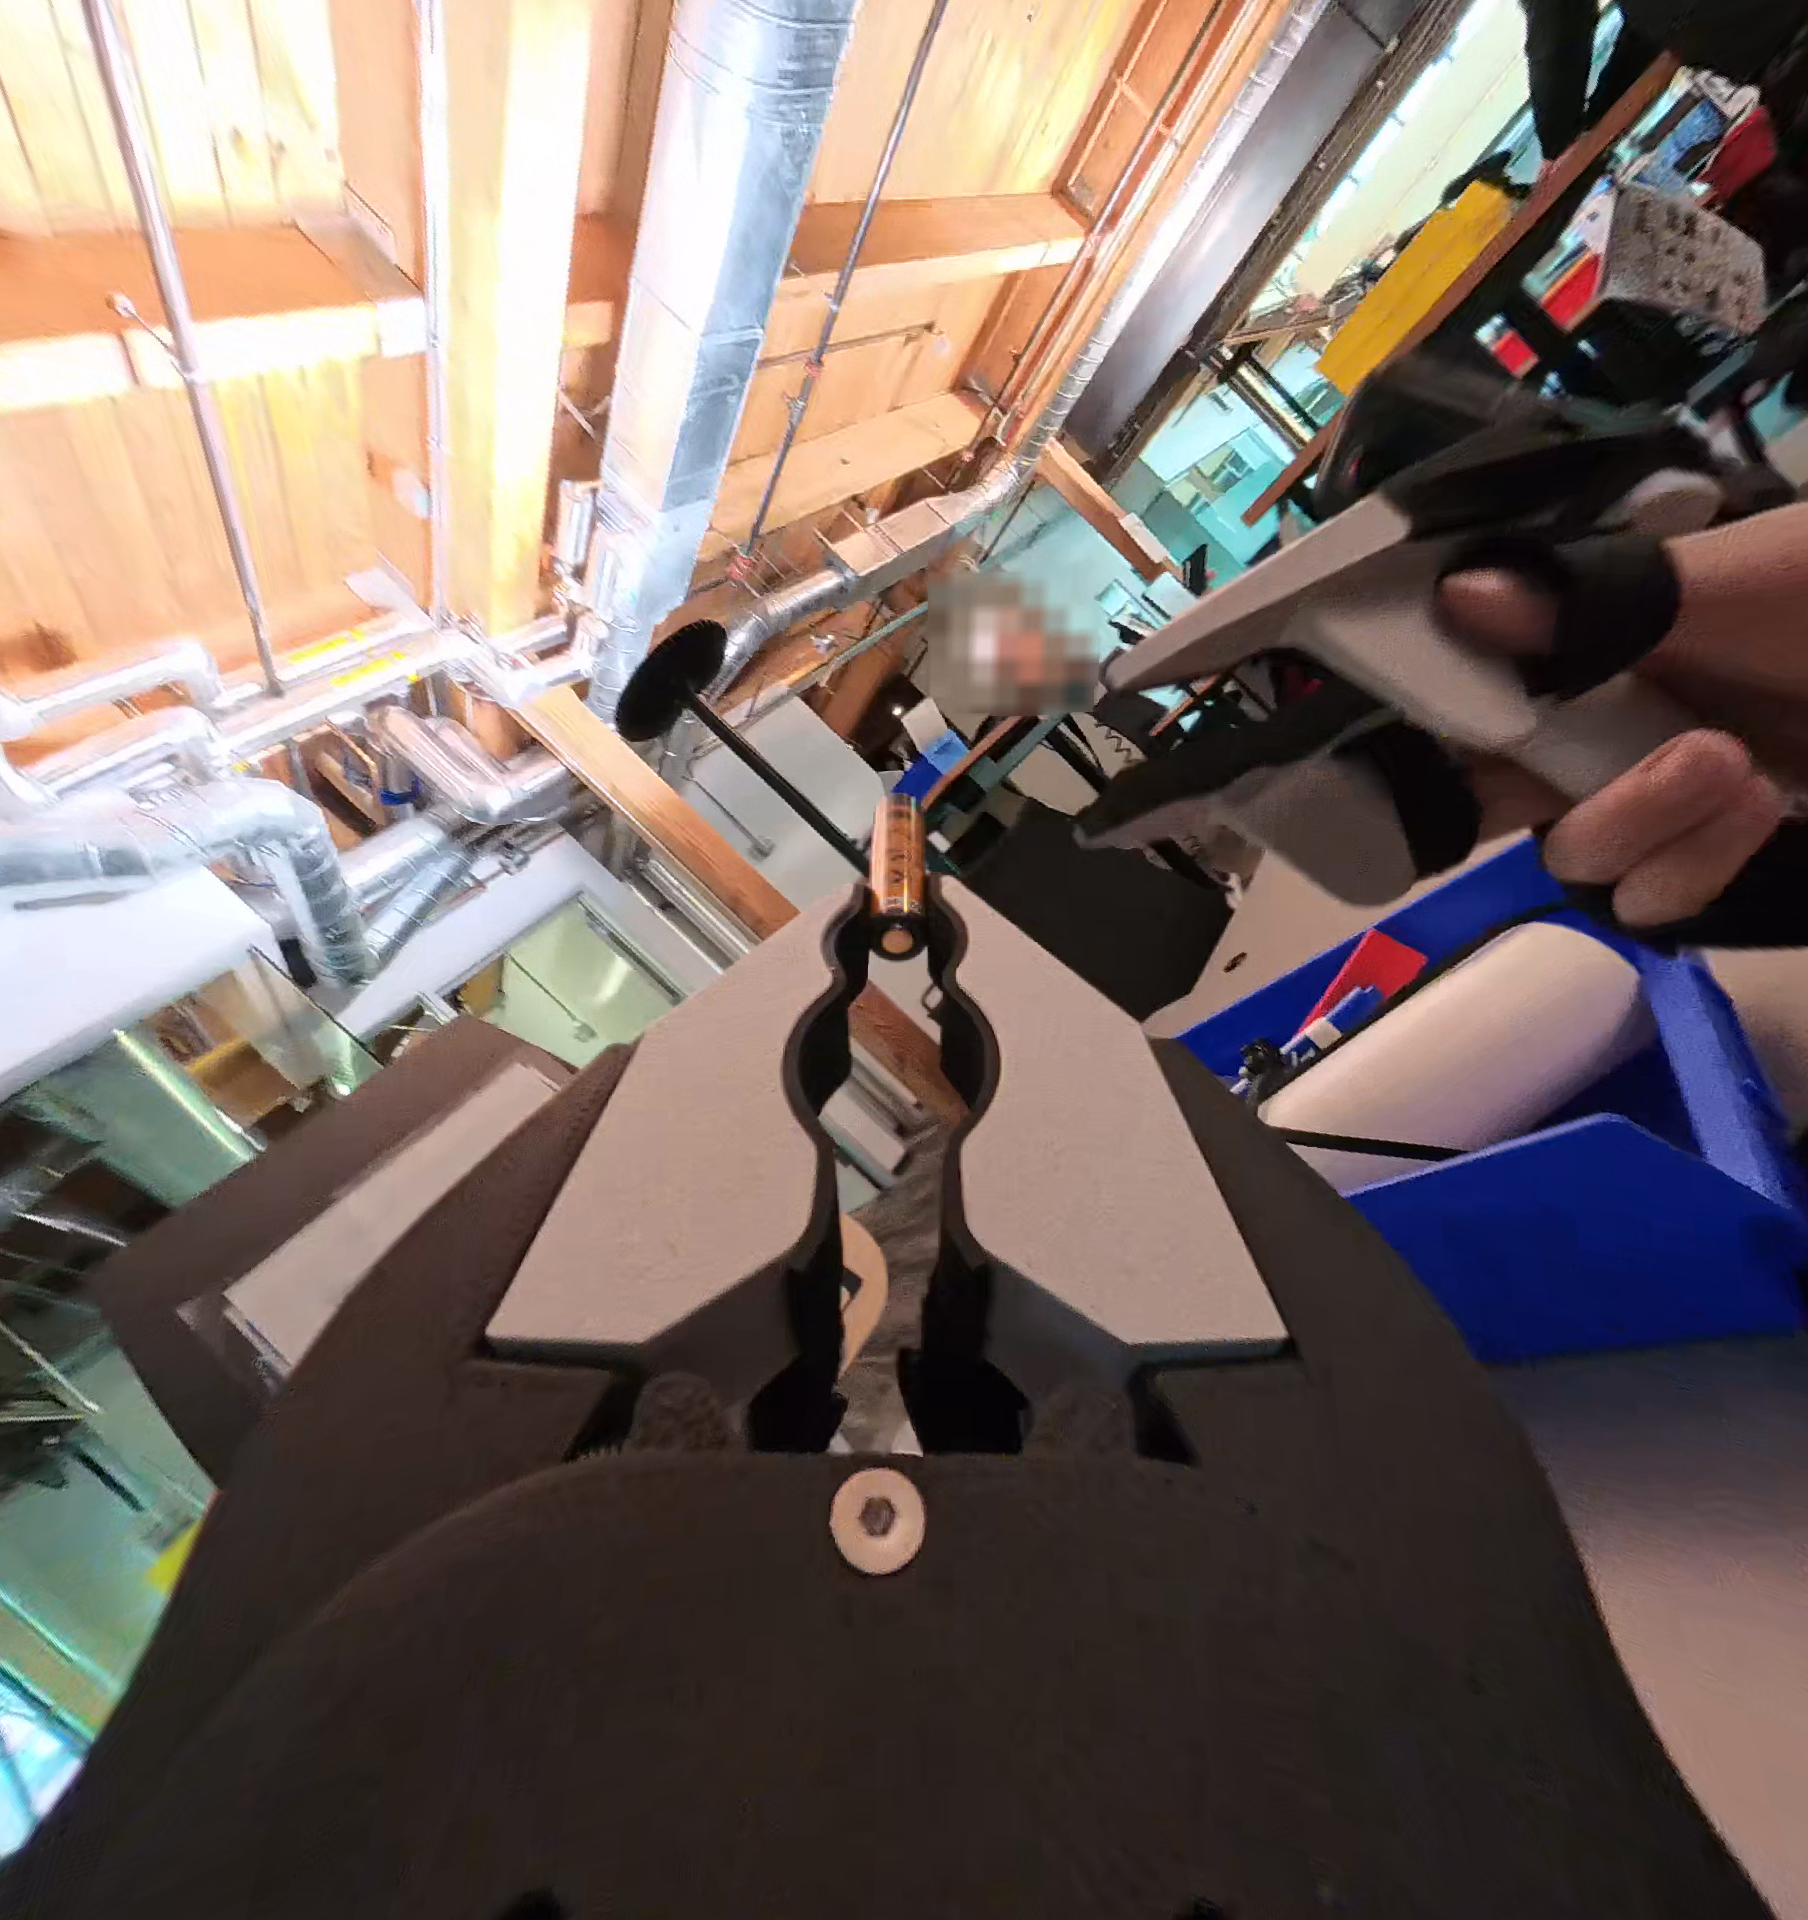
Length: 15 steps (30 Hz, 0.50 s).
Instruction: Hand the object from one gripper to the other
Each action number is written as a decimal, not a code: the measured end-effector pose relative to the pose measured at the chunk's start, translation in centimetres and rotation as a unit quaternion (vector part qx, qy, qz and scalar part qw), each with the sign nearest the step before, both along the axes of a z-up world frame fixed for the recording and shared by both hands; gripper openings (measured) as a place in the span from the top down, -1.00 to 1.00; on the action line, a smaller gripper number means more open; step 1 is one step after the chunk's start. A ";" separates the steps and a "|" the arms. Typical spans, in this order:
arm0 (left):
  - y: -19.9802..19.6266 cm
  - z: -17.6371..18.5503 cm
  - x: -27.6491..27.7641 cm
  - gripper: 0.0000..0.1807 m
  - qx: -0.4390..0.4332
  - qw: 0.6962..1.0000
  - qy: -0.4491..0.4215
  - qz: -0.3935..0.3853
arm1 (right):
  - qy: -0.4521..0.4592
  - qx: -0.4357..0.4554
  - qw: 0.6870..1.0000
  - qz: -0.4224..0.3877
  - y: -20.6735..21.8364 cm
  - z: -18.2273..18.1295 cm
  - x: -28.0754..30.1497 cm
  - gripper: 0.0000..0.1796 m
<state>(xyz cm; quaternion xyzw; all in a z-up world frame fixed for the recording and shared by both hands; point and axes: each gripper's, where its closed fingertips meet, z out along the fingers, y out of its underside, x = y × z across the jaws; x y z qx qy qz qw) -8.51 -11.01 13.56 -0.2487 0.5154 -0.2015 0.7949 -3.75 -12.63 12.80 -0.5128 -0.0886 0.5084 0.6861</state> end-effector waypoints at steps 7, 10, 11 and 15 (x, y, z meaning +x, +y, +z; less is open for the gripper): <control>-1.3 -0.3 0.7 0.91 0.022 1.000 0.004 0.006 | 0.039 0.002 0.997 0.060 1.7 0.6 -4.1 0.64; -1.0 -0.6 0.7 0.91 0.022 1.000 0.010 0.016 | 0.047 0.018 0.995 0.090 1.5 0.9 -4.5 0.89; -0.9 -0.7 0.7 0.91 0.022 1.000 0.011 0.016 | 0.050 0.016 0.994 0.100 1.5 0.8 -4.5 0.91; -0.5 -1.5 1.1 0.91 0.013 0.999 0.041 0.014 | 0.040 0.008 0.993 0.108 1.8 0.1 -4.1 0.92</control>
